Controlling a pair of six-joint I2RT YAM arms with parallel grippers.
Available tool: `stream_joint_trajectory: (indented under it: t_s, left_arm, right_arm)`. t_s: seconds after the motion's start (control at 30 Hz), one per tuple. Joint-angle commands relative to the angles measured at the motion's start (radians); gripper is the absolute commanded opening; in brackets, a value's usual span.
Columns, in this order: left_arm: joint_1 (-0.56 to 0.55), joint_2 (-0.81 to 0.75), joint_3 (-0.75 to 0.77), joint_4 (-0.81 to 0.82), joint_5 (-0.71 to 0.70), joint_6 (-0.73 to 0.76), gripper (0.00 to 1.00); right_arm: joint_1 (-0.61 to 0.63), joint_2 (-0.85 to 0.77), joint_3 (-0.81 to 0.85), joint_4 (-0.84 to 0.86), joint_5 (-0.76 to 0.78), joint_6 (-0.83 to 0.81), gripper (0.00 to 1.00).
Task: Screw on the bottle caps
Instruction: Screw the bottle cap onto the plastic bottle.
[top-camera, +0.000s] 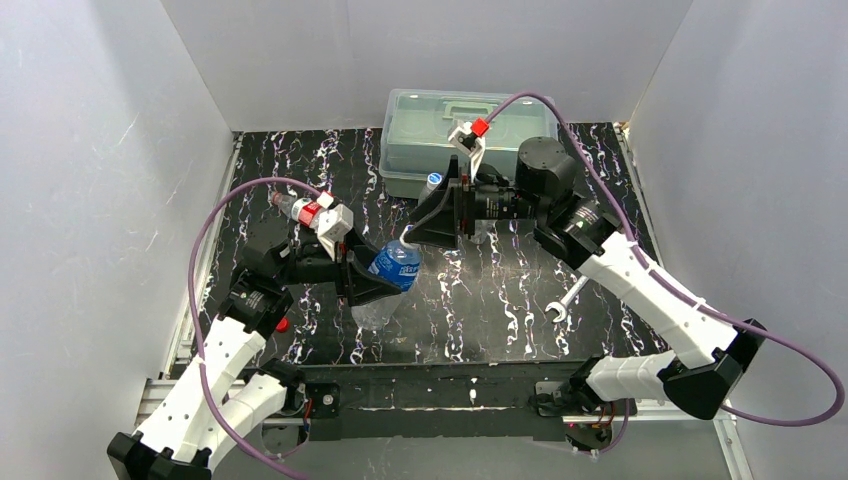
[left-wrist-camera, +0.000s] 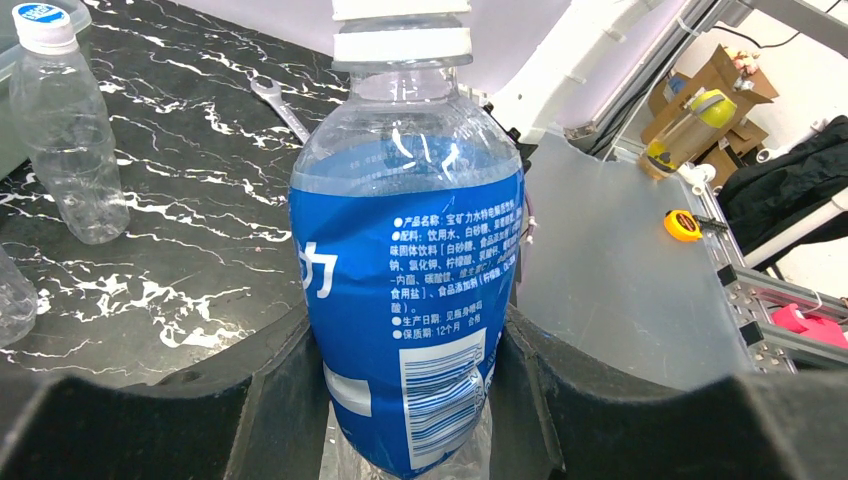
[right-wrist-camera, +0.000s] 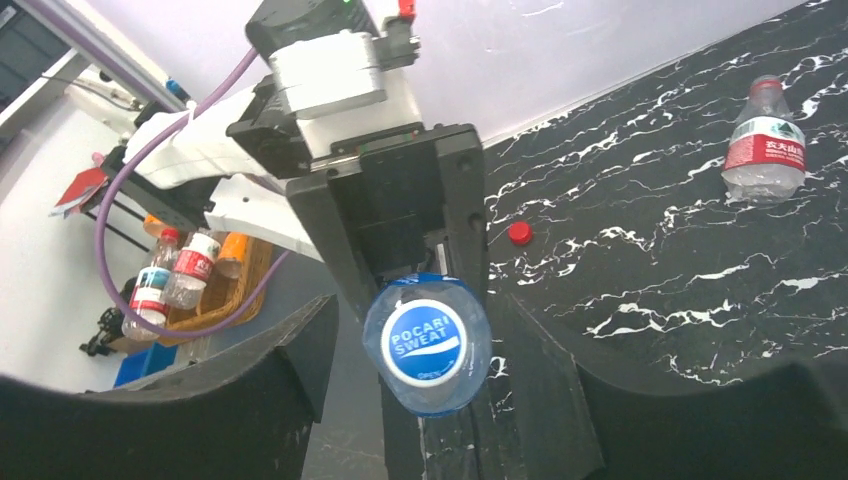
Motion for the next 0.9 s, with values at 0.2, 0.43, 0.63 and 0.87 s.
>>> stream_joint_trajectory:
  t_s: [0.2, 0.43, 0.63, 0.87]
  left_arm:
    - [0.006, -0.005, 0.033, 0.022, 0.023, -0.013, 0.0]
    - [0.006, -0.006, 0.027, 0.025, 0.008, -0.006, 0.0]
    - [0.006, -0.01, 0.024, 0.026, -0.003, -0.002, 0.0]
    - [0.006, -0.02, 0.013, 0.028, -0.061, 0.008, 0.0]
  right_arm:
    - [0.055, -0.023, -0.014, 0.085, 0.022, 0.001, 0.59]
    - [0.067, -0.007, -0.017, 0.092, 0.033, 0.019, 0.5]
    - [0.076, 0.003, -0.015, 0.086, 0.044, 0.026, 0.45]
    - [0.094, 0.025, -0.008, 0.056, 0.065, 0.037, 0.27]
